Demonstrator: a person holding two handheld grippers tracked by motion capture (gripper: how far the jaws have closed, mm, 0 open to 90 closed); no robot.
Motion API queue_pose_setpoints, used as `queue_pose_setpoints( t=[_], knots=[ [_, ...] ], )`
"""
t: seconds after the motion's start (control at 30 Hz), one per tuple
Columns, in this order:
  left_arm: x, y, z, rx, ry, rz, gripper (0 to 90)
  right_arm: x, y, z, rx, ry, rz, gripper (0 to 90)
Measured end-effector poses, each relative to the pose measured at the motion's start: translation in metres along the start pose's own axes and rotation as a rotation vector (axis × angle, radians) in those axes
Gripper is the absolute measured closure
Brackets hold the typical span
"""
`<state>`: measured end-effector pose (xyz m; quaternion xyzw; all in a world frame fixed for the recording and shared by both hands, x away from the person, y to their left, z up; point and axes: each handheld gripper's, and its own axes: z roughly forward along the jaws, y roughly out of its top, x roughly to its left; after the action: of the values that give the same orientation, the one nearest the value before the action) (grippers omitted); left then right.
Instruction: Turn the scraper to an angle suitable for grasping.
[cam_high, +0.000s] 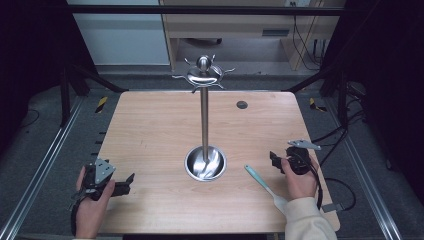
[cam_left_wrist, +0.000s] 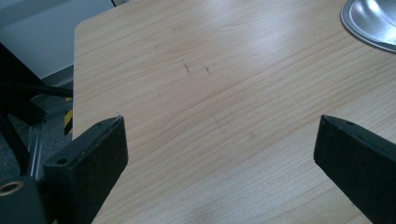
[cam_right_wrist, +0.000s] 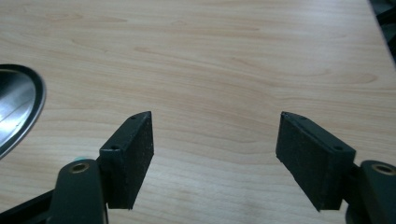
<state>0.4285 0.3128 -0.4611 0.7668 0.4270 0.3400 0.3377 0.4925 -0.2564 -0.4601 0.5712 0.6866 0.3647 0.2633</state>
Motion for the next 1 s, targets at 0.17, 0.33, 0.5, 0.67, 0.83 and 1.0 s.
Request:
queue_pose_setpoints(
  t=[0.17,0.33,0.5,0.67,0.83,1.0],
  knots=[
    [-0.001,0.000,0.000,0.002,-0.002,0.002,2.6,0.002,-0.003,0.005,0.001,-0.047,-0.072,28.3],
    [-0.002,0.000,0.002,0.009,-0.005,0.014,2.7,0.005,-0.005,0.009,0.024,-0.059,-0.102,27.3],
    [-0.002,0.001,0.001,0.009,-0.005,0.017,2.7,0.009,-0.003,0.010,0.060,-0.083,-0.099,28.9],
    [0.000,0.000,0.001,0.011,0.003,0.011,2.7,0.012,-0.002,0.011,0.100,-0.039,-0.105,41.0],
    [0.000,0.001,0.002,0.015,0.003,0.013,2.7,0.020,-0.002,0.013,0.136,0.010,-0.135,57.5],
    [0.000,0.001,0.001,0.013,0.003,0.014,2.7,0.026,-0.003,0.013,0.169,0.063,-0.164,74.5]
  ],
)
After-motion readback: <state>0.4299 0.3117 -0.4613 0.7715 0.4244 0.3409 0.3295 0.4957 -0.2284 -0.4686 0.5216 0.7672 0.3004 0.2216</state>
